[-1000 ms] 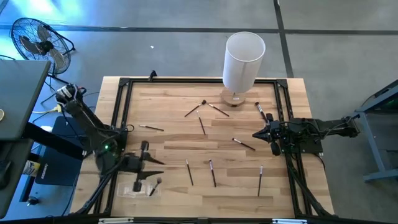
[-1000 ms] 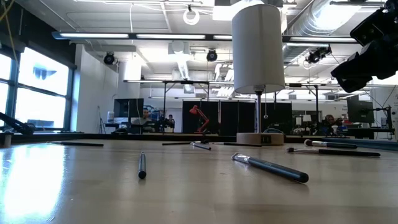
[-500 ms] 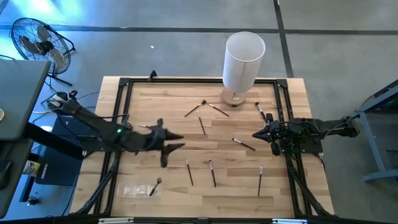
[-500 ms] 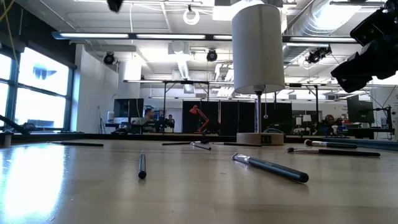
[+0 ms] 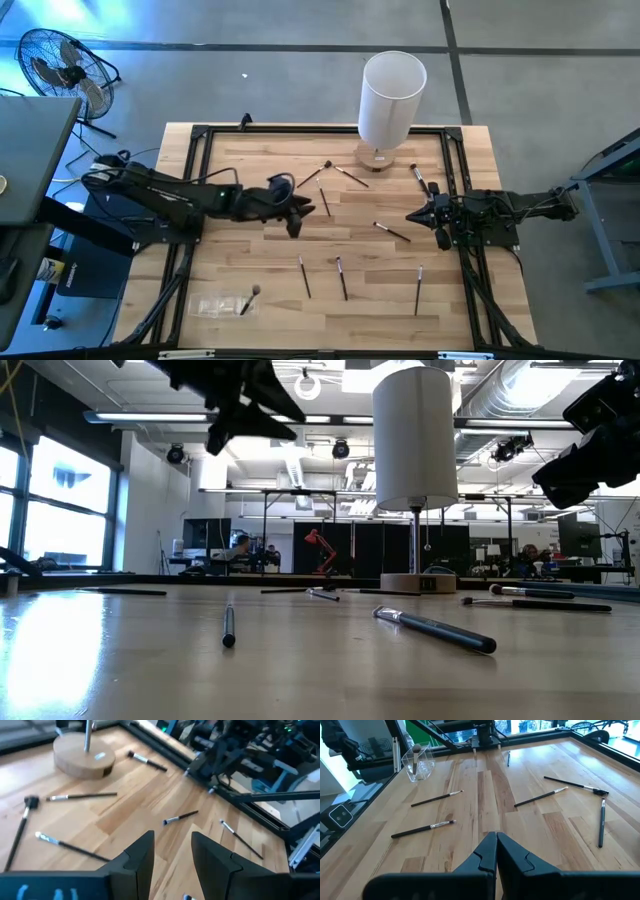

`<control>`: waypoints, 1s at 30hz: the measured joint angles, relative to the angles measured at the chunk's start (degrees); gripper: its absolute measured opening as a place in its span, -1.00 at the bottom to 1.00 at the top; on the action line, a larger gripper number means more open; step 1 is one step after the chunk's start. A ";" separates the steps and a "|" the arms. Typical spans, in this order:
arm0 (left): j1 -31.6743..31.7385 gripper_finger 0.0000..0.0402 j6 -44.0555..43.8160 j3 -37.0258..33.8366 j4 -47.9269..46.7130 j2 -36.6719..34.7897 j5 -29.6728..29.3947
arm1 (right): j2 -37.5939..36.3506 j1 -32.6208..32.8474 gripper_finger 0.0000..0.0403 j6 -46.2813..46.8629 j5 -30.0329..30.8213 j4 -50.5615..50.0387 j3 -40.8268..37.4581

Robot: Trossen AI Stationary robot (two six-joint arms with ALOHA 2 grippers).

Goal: Put items in baskets/containers
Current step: Put the black eyeshadow brush into the transparent organizer

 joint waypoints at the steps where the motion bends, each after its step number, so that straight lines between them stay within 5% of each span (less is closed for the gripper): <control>1: 0.72 -0.36 -0.58 -0.01 -0.20 0.30 0.96 | 0.00 0.01 -0.98 -0.31 0.31 -0.01 0.00; 12: 6.74 -0.36 -9.36 -0.04 -11.37 4.25 11.51 | 0.00 0.00 -0.98 -1.52 2.86 1.82 0.00; 20: 8.00 -0.36 -14.29 -0.07 -25.93 4.44 18.14 | 1.51 -0.06 -0.98 4.73 8.25 12.74 0.00; 26: 7.95 -0.36 -12.49 -0.22 -29.91 4.44 20.03 | 16.47 -0.04 -0.99 2.77 10.03 27.33 1.50; 30: 7.95 -0.36 -10.15 -0.50 -29.64 4.19 18.17 | 33.11 -0.07 -0.99 2.90 11.35 25.78 10.37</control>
